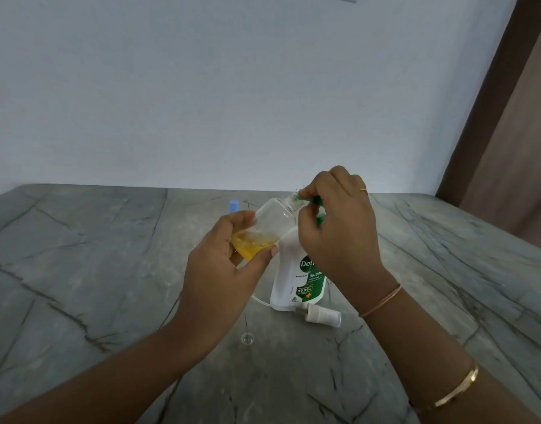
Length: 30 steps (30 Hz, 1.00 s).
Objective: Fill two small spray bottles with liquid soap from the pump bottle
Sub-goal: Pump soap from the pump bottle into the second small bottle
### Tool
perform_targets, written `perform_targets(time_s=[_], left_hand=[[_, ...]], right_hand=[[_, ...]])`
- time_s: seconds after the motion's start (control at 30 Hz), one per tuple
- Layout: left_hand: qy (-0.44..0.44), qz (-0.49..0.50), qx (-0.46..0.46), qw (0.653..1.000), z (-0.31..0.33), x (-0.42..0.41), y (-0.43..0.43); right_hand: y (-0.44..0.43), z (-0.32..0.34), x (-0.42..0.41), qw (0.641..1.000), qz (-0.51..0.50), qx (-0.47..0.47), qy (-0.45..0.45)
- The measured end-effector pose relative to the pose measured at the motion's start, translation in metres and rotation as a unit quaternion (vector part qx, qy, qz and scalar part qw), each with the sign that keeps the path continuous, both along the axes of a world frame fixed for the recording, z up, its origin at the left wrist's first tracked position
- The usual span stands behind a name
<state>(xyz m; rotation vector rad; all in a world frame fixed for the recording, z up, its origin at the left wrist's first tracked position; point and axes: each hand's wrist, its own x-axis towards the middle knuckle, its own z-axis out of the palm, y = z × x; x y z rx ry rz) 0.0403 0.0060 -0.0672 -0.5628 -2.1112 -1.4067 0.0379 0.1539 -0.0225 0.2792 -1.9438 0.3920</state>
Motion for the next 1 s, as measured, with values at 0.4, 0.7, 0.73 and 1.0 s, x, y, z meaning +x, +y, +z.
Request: perform_targets(time_s=[0.4,0.7,0.73,1.0], left_hand=[[0.001,-0.003,0.001,1.0,0.002,0.002,0.002],[0.0,0.004,-0.006,1.0,0.0,0.001,0.001],[0.002,0.005,-0.006,1.0,0.001,0.001,0.001],[0.003,-0.004,0.007,1.0,0.002,0.001,0.001]], right_hand=[[0.002,0.0,-0.001,1.0,-0.01,0.007,0.011],[0.0,0.004,0.003,1.0,0.0,0.02,-0.008],[0.001,0.008,0.004,1.0,0.002,0.027,-0.01],[0.004,0.007,0.002,1.0,-0.005,0.027,0.005]])
